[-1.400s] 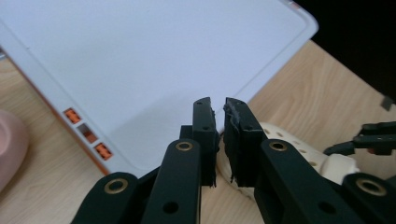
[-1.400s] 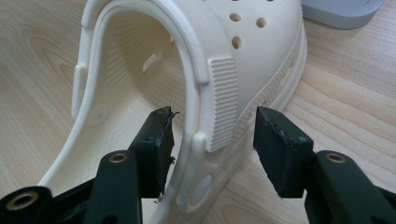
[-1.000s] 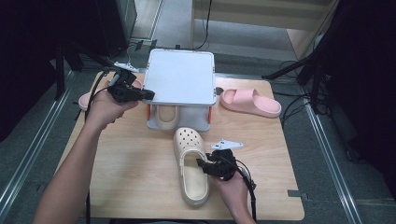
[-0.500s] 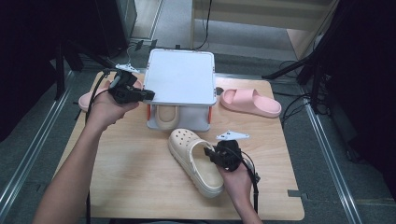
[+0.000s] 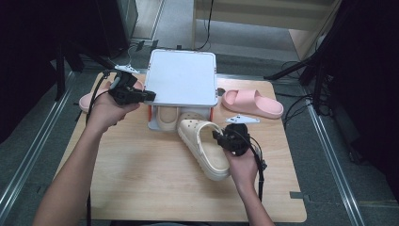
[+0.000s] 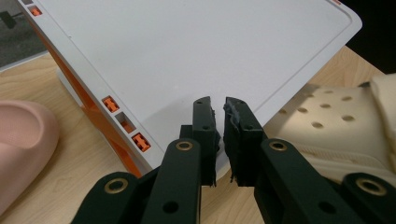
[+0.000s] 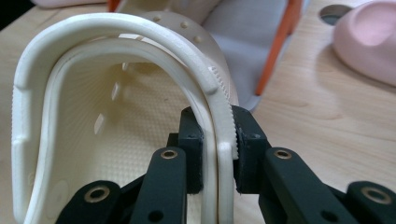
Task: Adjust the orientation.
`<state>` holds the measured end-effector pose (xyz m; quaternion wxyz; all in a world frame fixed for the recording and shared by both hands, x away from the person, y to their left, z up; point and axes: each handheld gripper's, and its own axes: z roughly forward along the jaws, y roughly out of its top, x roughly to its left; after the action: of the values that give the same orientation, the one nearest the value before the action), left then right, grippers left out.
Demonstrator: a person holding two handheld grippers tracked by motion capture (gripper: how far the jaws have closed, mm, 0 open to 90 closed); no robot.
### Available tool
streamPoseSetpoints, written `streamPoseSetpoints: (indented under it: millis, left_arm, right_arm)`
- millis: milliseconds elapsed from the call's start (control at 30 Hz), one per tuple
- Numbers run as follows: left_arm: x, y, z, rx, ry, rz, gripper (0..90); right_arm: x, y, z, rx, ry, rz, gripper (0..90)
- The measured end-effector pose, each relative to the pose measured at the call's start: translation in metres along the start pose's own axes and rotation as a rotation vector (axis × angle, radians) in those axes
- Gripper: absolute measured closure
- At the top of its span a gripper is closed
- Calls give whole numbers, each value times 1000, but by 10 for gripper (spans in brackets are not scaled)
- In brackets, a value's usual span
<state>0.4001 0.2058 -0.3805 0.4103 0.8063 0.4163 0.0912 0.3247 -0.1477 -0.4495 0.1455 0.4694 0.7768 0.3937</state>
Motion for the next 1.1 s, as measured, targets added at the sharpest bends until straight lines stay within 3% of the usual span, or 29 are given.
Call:
streamPoseSetpoints:
  millis: [200,433,567,900,1000,1100]
  left_arm:
    - [1,0,0,-2,-5,-1,824]
    - [1,-1,0,-7,-1,-3,824]
    - [1,-1,0,-7,0,-2,824]
    - [1,-1,0,-9,2,1,824]
    - [1,-1,0,-10,-1,1,824]
    - [1,-1,0,-11,0,0,824]
  right_arm:
    - [-8,6,22,11,-54,33,771]
    - [-3,15,41,1,-101,47,765]
    - [6,16,47,6,-117,27,753]
    - [19,12,63,17,-69,30,690]
    - [16,11,60,3,-38,34,655]
    - [18,9,53,-13,-44,11,643]
